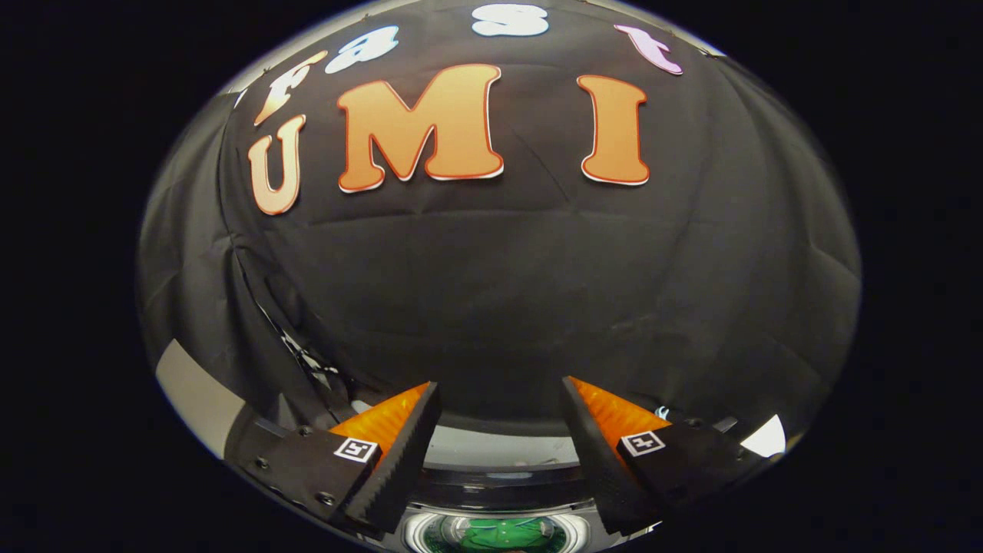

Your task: Put the clothes into the washing machine and then close the washing machine lid.

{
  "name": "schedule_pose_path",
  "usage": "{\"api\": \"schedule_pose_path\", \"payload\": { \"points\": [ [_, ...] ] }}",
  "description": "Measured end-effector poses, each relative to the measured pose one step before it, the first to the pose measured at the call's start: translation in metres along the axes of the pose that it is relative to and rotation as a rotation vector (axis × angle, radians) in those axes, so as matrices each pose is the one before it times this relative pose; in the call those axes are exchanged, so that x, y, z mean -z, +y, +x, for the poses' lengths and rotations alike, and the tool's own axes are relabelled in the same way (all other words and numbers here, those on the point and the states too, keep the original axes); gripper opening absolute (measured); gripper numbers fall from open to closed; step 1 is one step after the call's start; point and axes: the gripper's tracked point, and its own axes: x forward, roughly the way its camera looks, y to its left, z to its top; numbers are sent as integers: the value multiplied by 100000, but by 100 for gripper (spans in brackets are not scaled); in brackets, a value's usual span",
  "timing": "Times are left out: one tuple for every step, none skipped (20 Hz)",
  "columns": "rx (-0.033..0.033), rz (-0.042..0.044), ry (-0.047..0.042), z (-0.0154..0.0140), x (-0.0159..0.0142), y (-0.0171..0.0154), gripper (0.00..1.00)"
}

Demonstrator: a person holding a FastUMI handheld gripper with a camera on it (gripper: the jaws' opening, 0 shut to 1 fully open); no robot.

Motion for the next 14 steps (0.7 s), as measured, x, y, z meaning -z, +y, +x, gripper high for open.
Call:
{"api": "schedule_pose_path", "payload": {
  "points": [
    [-93, -330, 2632, 102, 884, -98, 99],
    [-720, 2576, -2650, 1, -378, 59, 99],
    [919, 502, 412, 34, -125, -360, 100],
    [-576, 550, 499, -335, 433, 53, 100],
    [171, 85, -367, -226, -11, 81, 100],
    [-471, -564, 1079, -168, 256, 71, 100],
    [-143, -221, -101, -427, 111, 40, 100],
    [-343, 312, -220, -657, 268, -61, 100],
    [-409, 130, -947, -690, 308, 46, 100],
    [-279, -73, -971, -780, 174, -8, 100],
    [-111, -76, -873, -841, 360, 63, 100],
    [-29, -179, -402, -833, 445, -78, 100],
    [88, 77, -266, -829, 559, 12, 100],
    [41, 81, -363, -753, 423, 56, 100]
  ]
}}
